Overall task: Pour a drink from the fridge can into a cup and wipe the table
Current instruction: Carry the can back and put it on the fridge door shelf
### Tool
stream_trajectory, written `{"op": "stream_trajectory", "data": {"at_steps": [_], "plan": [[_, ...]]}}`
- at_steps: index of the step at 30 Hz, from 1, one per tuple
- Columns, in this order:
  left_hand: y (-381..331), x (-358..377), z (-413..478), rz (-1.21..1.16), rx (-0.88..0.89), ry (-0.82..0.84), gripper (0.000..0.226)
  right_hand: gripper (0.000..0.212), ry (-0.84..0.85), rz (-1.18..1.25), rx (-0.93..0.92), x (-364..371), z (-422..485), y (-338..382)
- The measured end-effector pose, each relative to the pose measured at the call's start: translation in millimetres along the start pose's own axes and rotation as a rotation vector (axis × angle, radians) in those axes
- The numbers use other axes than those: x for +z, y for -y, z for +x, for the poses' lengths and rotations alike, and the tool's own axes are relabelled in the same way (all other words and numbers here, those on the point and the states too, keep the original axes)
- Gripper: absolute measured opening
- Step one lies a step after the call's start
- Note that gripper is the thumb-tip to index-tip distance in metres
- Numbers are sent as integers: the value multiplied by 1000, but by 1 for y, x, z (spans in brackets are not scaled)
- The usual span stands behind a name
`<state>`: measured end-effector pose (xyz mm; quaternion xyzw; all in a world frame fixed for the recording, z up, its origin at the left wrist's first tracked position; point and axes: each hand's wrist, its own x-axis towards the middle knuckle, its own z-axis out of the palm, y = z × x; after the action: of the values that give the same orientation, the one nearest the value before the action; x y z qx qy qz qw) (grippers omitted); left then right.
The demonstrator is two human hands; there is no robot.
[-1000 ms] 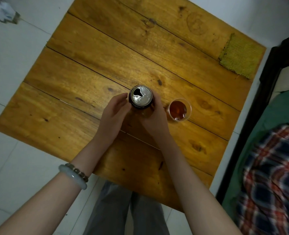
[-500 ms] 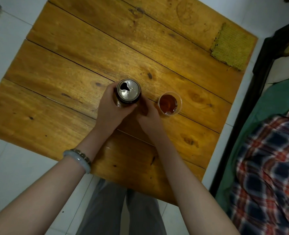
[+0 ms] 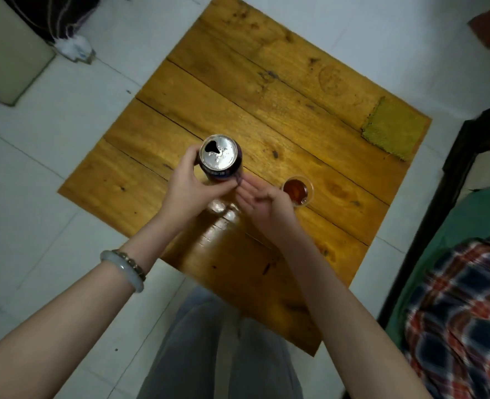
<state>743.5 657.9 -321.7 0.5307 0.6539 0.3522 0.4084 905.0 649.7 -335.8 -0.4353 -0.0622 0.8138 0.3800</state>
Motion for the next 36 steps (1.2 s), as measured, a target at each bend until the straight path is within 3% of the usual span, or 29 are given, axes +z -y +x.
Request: {"op": "stream_trajectory", "data": {"at_steps": [8,12,17,30,36], "plan": [[-83,-75,-87,-76,-24,-233,68,48,188,-119,145,76,-91,21],[-110,-112,-138,-102,-33,-342,66,58,267,-230,207,117,-137,18],[-132,-159,-206,-212,-54,-478,68,54,370,-358,313,165,-181,-4],[-159,-282,-402,-257,-96,-930,59,59,767,-595,615,300,-271,-124],[-149,-332,-471,-240,-149,-1094,58,61,855,-671,749,353,-296,-200]]}}
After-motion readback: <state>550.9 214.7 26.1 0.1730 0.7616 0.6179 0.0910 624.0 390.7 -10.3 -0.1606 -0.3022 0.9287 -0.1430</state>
